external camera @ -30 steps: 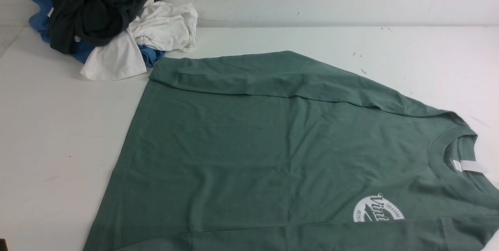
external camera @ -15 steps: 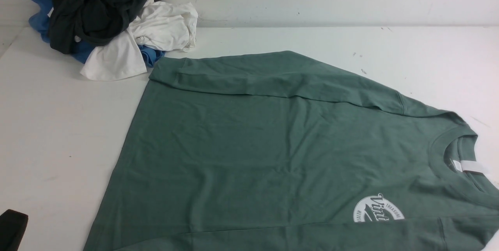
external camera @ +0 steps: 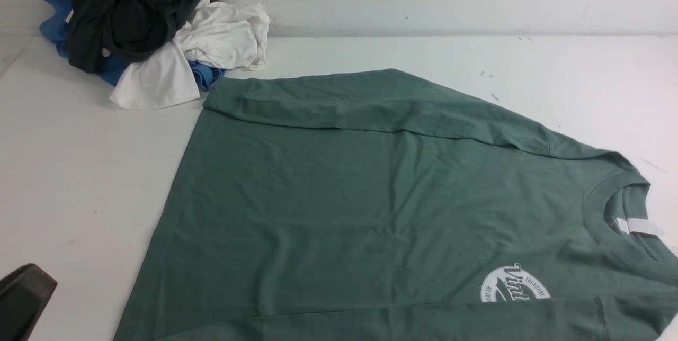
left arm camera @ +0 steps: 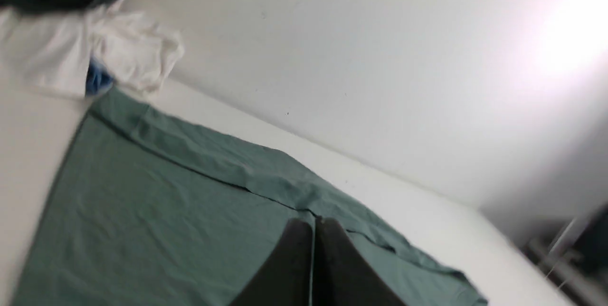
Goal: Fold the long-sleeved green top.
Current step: Use the left arm to clamp the cuff closest to it
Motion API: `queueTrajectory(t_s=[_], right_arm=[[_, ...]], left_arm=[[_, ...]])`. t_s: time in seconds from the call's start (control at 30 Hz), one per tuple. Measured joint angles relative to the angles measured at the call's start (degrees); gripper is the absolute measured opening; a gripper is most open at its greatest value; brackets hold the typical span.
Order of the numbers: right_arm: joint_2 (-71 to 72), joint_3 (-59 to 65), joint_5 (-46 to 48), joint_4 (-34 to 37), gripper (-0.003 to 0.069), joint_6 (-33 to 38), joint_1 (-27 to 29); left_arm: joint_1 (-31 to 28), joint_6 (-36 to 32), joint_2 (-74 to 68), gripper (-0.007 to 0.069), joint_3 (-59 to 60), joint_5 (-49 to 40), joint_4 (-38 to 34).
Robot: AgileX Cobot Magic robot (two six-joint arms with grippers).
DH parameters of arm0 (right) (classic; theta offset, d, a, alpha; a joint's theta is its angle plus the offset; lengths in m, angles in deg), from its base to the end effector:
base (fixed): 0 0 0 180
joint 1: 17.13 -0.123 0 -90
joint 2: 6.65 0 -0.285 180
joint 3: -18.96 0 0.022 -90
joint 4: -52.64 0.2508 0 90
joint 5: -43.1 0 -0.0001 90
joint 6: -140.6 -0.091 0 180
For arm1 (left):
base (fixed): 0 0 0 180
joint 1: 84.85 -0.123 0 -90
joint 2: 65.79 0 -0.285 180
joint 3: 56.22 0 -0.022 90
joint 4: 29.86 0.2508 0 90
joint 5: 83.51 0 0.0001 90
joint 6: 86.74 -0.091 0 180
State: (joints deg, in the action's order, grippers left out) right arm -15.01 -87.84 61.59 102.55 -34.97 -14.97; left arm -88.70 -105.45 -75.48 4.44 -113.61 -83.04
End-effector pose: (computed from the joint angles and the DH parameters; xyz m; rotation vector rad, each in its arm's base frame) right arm 0.0518 0.0202 0.2172 0.4791 1.6190 0.7540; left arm 0.0336 -0.0344 0.2767 -0.1454 1.5978 -0.6839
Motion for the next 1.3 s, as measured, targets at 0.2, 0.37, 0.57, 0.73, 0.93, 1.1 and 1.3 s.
queueTrajectory(t_s=[0.2, 0.37, 0.57, 0.73, 0.93, 1.1, 1.3], right_arm=[[-14.3, -14.6, 0.2, -9.1, -0.0015, 16.4, 0.0], [-33.0, -33.2, 12.8, -16.8, -0.0015, 23.0, -0.7], [-48.0, -46.7, 32.7, -18.0, -0.0015, 23.5, -9.1], [-52.6, -48.7, 46.7, -18.3, -0.0015, 23.6, -16.5], [-53.1, -48.8, 52.8, -18.6, -0.0015, 23.6, -21.7], [-52.5, -48.8, 53.0, -18.7, -0.0015, 23.9, -23.7], [-51.2, -48.8, 53.1, -18.9, -0.0015, 24.2, -23.8]], left_arm=[[0.0, 0.0, -18.0, -0.0007, -17.0, -16.8, 23.6], [0.9, 5.0, -35.1, -0.0007, -29.5, -33.8, 44.0], [10.9, 7.7, -47.7, 0.0020, -31.1, -40.0, 49.1], [16.5, 7.0, -57.2, 0.0111, -31.3, -40.5, 49.2], [17.8, 1.8, -69.2, 0.0277, -31.3, -38.6, 49.3], [17.8, -14.6, -78.9, 0.0344, -31.4, -34.3, 49.3], [17.8, -23.4, -87.2, 0.0351, -31.4, -31.9, 49.4]])
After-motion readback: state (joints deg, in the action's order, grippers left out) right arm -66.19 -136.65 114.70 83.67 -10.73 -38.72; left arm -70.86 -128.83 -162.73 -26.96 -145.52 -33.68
